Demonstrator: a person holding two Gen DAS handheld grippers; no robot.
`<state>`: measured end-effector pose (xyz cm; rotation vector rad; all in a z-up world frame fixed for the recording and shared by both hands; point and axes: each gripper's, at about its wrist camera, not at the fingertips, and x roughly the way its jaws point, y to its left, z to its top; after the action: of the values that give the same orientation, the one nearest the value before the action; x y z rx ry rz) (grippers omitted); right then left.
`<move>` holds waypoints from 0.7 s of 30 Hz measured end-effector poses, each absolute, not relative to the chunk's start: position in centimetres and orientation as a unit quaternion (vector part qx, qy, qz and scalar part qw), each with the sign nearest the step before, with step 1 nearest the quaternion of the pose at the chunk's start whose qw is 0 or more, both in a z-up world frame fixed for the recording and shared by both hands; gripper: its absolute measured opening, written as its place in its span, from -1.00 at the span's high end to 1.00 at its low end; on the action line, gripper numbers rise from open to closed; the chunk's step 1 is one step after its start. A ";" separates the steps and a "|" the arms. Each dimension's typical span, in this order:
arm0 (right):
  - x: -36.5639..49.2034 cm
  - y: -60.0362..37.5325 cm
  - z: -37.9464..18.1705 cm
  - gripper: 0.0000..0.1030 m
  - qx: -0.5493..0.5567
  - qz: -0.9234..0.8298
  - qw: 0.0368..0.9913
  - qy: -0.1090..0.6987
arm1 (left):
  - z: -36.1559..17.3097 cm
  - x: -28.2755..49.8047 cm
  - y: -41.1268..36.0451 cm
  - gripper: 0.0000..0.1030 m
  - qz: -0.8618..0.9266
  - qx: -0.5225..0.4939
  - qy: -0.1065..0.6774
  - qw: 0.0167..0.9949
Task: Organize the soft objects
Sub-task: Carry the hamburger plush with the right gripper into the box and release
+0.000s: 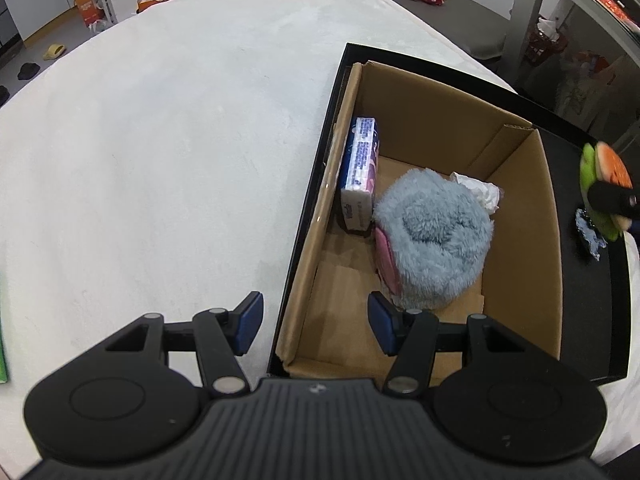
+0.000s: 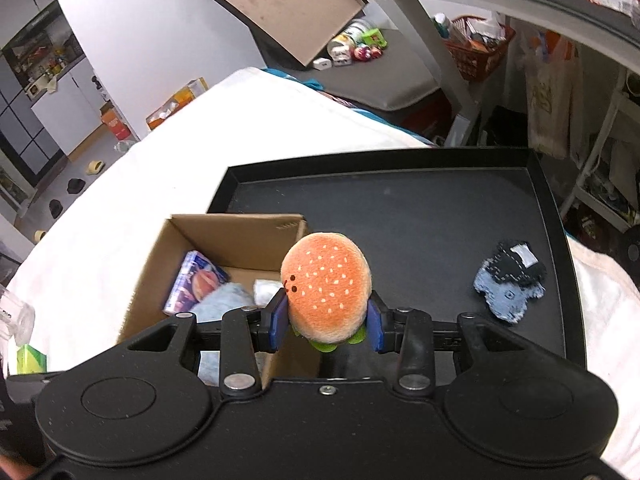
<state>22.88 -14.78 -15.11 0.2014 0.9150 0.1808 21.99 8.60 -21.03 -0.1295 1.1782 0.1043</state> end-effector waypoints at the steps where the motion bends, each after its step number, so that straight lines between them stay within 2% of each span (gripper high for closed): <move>1: 22.9 -14.5 -14.9 0.25 0.096 0.089 0.889 0.438 | -21.1 21.9 8.7 -0.09 0.048 -0.062 0.554 0.829; 12: 22.7 -11.2 -13.6 0.24 0.083 0.112 0.891 0.433 | -21.0 21.2 9.8 -0.06 0.040 -0.082 0.545 0.833; 21: 22.2 -8.6 -13.5 0.23 0.089 0.133 0.883 0.442 | -21.2 20.3 10.5 0.17 0.030 -0.096 0.543 0.834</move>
<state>22.20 -8.59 -13.48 0.1849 0.9199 0.2774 20.35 10.52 -21.23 -0.2041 1.1509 0.0632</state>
